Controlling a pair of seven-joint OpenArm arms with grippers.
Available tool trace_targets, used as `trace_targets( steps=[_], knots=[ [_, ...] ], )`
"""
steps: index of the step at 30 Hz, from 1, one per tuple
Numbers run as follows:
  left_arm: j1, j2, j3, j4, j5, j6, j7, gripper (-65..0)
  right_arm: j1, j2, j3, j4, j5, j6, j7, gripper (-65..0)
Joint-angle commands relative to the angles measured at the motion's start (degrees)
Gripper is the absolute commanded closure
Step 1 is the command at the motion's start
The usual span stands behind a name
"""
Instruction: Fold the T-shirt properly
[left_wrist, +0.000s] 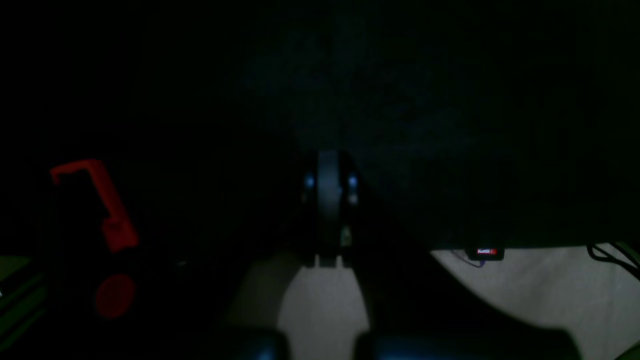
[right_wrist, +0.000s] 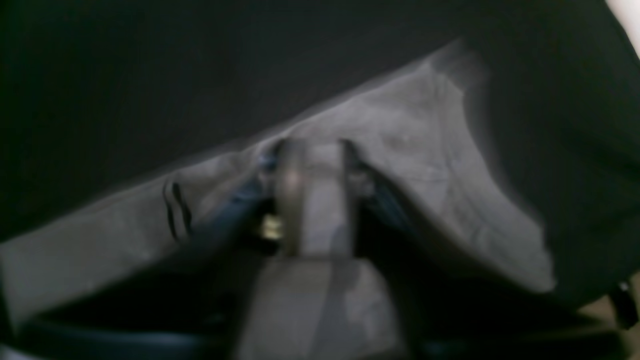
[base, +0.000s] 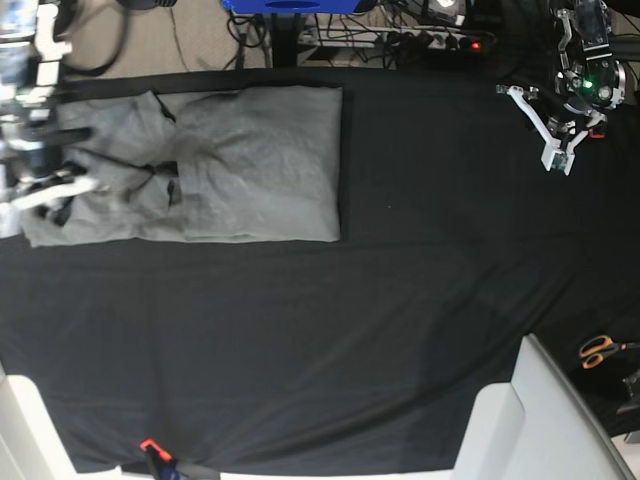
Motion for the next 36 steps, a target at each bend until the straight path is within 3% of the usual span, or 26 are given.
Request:
trace_targets(
  steps=[1,4,6,9,11,12,16,21,24,30,36],
  knots=[
    [0.05,-0.53,-0.38,0.78,-0.13,0.20,-0.76,0.0,1.04,-0.01,3.52,0.16,3.90,4.62,1.18,-28.4],
    [0.05,-0.27,-0.38,0.78,-0.13,0.20,-0.76,0.0,4.03,0.08,14.69,-4.59,12.43,17.89,-0.93,-48.2],
    [0.05,-0.27,-0.38,0.78,-0.13,0.20,-0.76,0.0,7.90,0.52,21.72,-10.04,14.37,24.49,-6.21,-55.5],
    [0.05,-0.27,-0.38,0.78,0.23,0.20,-0.76,0.0,14.05,2.90,30.51,-19.98,14.45,34.33,-14.74,-56.3],
    [0.22,-0.27,-0.38,0.78,0.31,0.20,-0.76,0.0,18.45,5.45,35.96,-29.21,14.19,44.00,-19.22,-56.3],
    [0.31,-0.36,-0.38,0.86,0.31,0.20,-0.76,0.0,20.29,7.20,38.25,-34.13,14.01,45.45,-20.80,-56.3],
    [0.40,-0.36,-0.38,0.86,0.31,0.20,-0.76,0.0,23.90,14.76,40.97,-51.01,14.01,45.45,-21.95,-56.3],
    [0.40,-0.18,-0.38,0.86,0.31,0.20,-0.76,0.0,25.75,20.21,40.97,-66.66,14.01,45.45,-17.55,-56.4],
    [0.40,-0.18,-0.38,0.86,0.31,0.20,-0.76,0.0,25.75,20.74,40.27,-70.61,14.01,45.45,-17.46,-56.4],
    [0.40,-0.18,-0.38,0.78,0.31,0.20,-0.76,0.0,25.92,19.51,31.04,-74.22,14.37,45.45,-17.20,-56.4],
    [1.28,-0.18,-0.38,0.78,0.31,0.20,-0.76,0.0,25.83,18.19,29.81,-74.04,14.19,45.45,-17.46,-56.4]
  ],
)
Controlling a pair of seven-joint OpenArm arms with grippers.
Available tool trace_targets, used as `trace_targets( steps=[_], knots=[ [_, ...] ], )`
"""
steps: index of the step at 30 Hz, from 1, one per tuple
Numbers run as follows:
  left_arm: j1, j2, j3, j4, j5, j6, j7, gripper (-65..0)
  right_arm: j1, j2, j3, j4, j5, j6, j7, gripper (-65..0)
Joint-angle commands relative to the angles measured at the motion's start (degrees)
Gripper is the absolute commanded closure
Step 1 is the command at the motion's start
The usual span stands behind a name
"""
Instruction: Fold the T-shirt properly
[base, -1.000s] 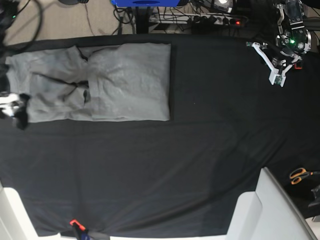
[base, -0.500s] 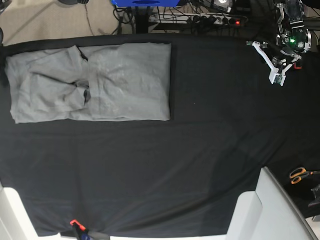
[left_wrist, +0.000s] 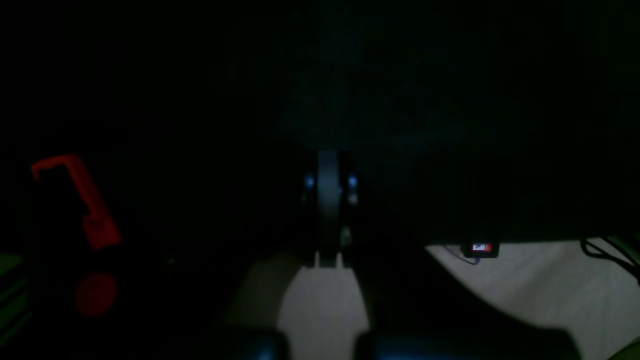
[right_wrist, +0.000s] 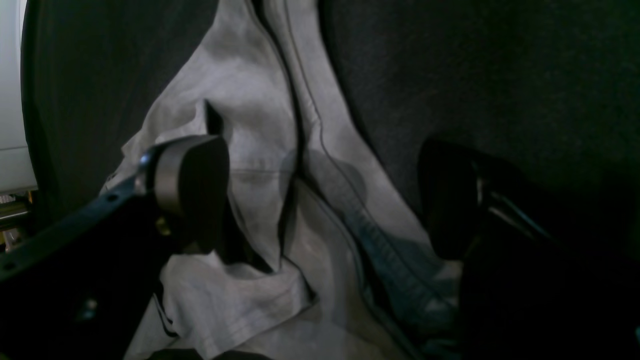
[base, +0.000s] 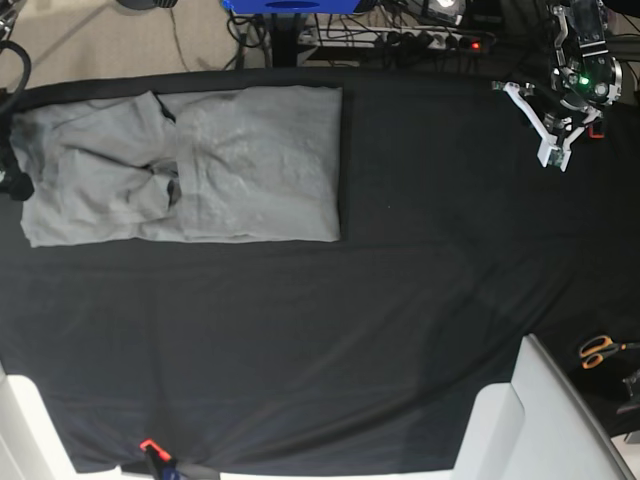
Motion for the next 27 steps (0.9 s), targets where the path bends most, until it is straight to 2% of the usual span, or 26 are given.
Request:
trace_targets(
  steps=[1,10,14,21,27],
  knots=[
    [0.49,-0.81,-0.38,0.80,-0.14,0.18,-0.55,0.0,0.09,0.49,-0.20,0.14,-1.55,-0.58,-1.86,-56.4],
    [0.67,-0.81,-0.38,0.80,-0.14,0.18,-0.55,0.0,-1.32,0.49,-11.19,0.40,-1.28,-0.58,-1.94,-56.3],
    [0.67,-0.81,-0.38,0.80,-0.14,0.18,-0.55,0.0,-1.50,-0.83,-14.53,0.40,-1.28,-0.58,-1.94,-56.1],
    [0.67,-0.81,-0.38,0.80,-0.14,0.18,-0.55,0.0,-1.50,-0.65,-15.67,0.40,-1.46,-0.58,-8.45,-42.3],
    [0.67,-0.81,-0.38,0.80,-0.14,0.18,-0.55,0.0,-3.78,-1.18,-15.67,5.59,-1.37,-0.58,-11.70,-42.0]
  ],
)
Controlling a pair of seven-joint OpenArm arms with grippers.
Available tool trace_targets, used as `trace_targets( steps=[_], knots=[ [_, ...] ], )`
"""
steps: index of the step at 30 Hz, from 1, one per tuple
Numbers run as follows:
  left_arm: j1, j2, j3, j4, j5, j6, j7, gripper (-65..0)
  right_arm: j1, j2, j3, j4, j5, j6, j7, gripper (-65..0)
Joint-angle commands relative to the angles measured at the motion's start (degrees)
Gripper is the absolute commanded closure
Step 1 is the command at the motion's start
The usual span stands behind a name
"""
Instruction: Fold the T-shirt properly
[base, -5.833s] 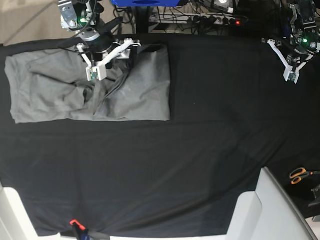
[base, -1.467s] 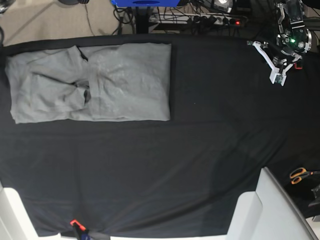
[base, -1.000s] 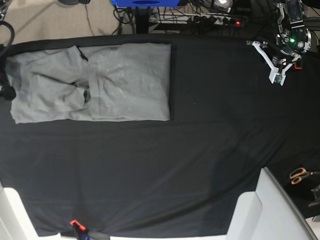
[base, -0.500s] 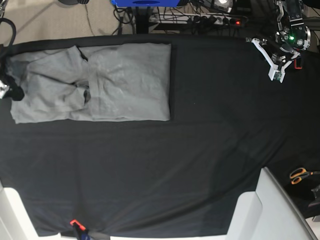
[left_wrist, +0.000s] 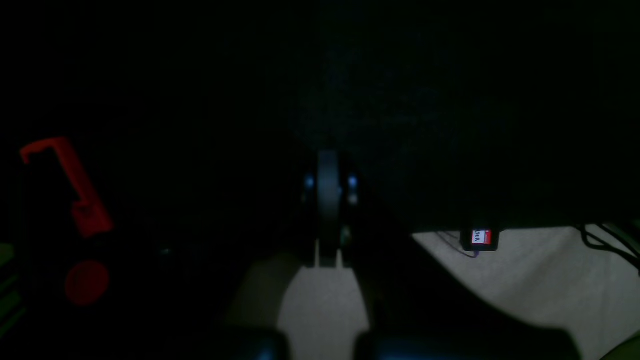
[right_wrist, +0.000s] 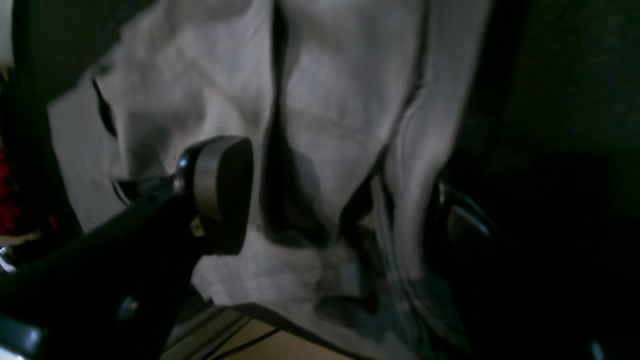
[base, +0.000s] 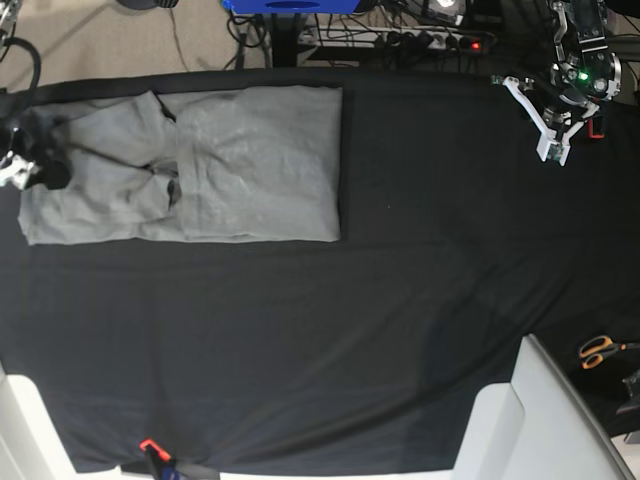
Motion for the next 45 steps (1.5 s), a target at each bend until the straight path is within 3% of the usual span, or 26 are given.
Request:
trace_targets(
  steps=[1,4,6,14,18,28,32,37,40,45],
  knots=[
    [0.10,-0.90,-0.36,0.80,-0.08,0.18,-0.57,0.0,-1.71,-0.44,-0.59,0.22,-5.20,-1.67,-5.54,-41.7],
    [0.10,-0.90,-0.36,0.80,-0.08,0.18,-0.57,0.0,-1.88,-1.23,-0.59,1.19,-5.37,-1.67,-5.19,-41.0],
    [0.10,-0.90,-0.36,0.80,-0.08,0.18,-0.57,0.0,-1.88,-1.41,-0.59,1.27,-5.46,-1.67,-4.66,-37.2],
    [0.10,-0.90,-0.36,0.80,-0.17,0.18,-0.57,0.0,-0.04,-2.37,-0.59,1.36,-5.46,-1.67,1.23,0.0],
    [0.10,-0.81,-0.27,0.89,-0.25,0.18,-0.57,0.0,0.49,-2.37,-0.59,2.94,-5.46,-1.67,1.58,-0.6],
    [0.10,-0.81,-0.27,0.89,-0.08,0.18,-0.57,0.0,-4.08,-2.90,0.02,19.56,-5.46,-1.67,3.08,-0.6],
    [0.10,-0.81,-0.27,0.89,-0.08,0.18,-0.57,0.0,-7.33,-2.90,-0.59,26.42,-5.55,-13.76,7.30,-0.5],
    [0.10,-0.81,-0.27,0.89,-0.08,0.18,-0.57,0.0,-11.47,-4.40,-3.05,38.81,-5.81,-22.64,7.83,-0.5],
    [0.10,-0.81,-0.27,0.89,-0.08,0.18,-0.57,0.0,-13.75,-5.01,-8.77,47.25,-9.86,-28.97,7.74,-0.5],
    [0.10,-0.81,-0.27,0.89,-0.08,0.18,-0.57,0.0,-15.86,-8.97,-19.23,56.48,-19.70,-37.93,7.65,-0.5]
  ],
)
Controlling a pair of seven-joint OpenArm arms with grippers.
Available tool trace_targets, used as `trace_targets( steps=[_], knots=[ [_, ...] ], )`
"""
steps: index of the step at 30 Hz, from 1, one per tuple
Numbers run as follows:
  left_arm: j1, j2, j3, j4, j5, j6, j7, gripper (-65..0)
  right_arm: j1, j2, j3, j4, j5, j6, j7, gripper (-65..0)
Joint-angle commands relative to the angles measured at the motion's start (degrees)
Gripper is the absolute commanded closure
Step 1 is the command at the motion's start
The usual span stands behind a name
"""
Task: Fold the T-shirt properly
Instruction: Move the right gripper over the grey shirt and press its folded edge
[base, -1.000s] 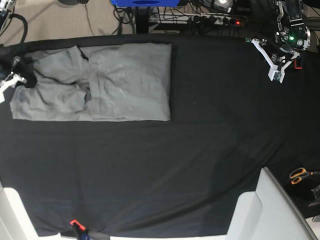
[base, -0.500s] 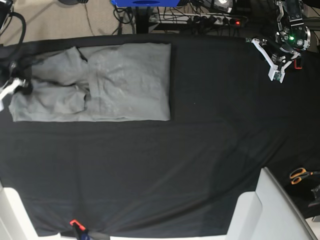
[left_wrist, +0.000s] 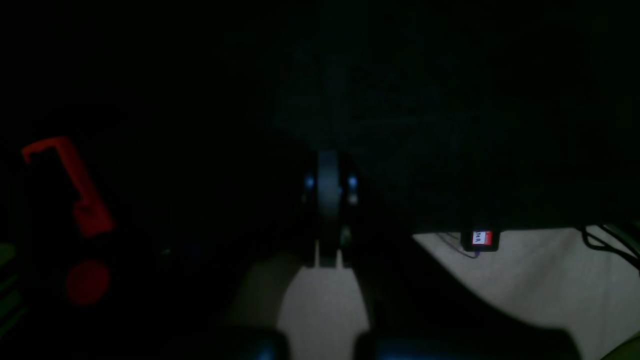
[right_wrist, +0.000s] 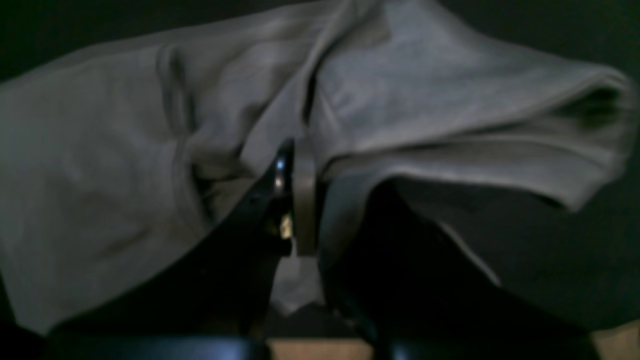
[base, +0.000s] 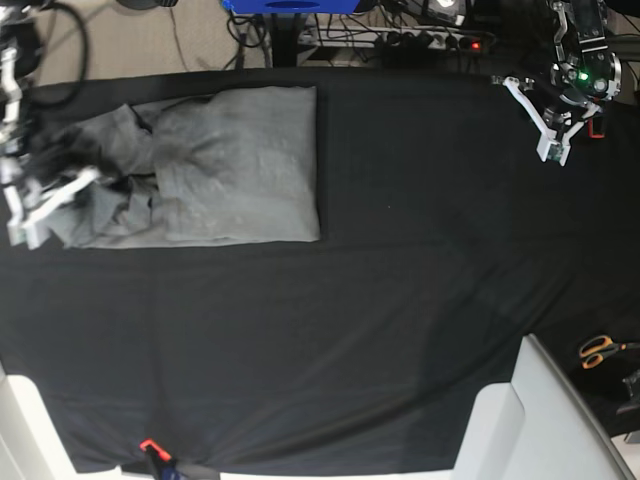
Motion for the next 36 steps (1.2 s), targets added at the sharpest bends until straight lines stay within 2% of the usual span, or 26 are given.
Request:
trace_targets(
  steps=[1,3,10,14,18,28,36],
  knots=[
    [0.08,-0.86,-0.31,0.89,-0.04,0.18,-0.57,0.0,0.38,-0.25,-1.58,2.15,-1.92,-1.22,0.98,-0.5],
    [0.08,-0.94,-0.31,0.89,-0.04,0.18,-0.57,0.0,-0.50,-1.92,-5.45,3.91,-7.11,-4.48,0.81,-0.5],
    [0.08,-0.94,-0.31,0.89,-0.04,0.18,-0.57,0.0,-2.17,-7.02,-17.84,9.36,-24.25,-11.77,0.63,-0.5],
    [0.08,-0.94,-0.31,0.89,-0.21,0.18,-0.65,0.0,-2.35,-10.10,-24.09,9.10,-33.75,-14.76,0.63,-0.5],
    [0.08,-0.94,-0.31,0.89,-0.30,0.18,-0.65,0.0,-2.26,-12.47,-31.12,7.08,-42.89,-20.13,0.63,-0.5],
    [0.08,-0.94,-0.31,0.80,-0.39,0.18,-0.65,0.0,-1.73,-17.75,-41.05,0.66,-54.58,-21.01,0.63,-0.3],
    [0.08,-0.86,-0.31,0.80,-0.39,0.18,-0.65,0.0,-0.15,-20.82,-45.63,-7.34,-64.43,-21.01,1.16,-0.3]
  ],
)
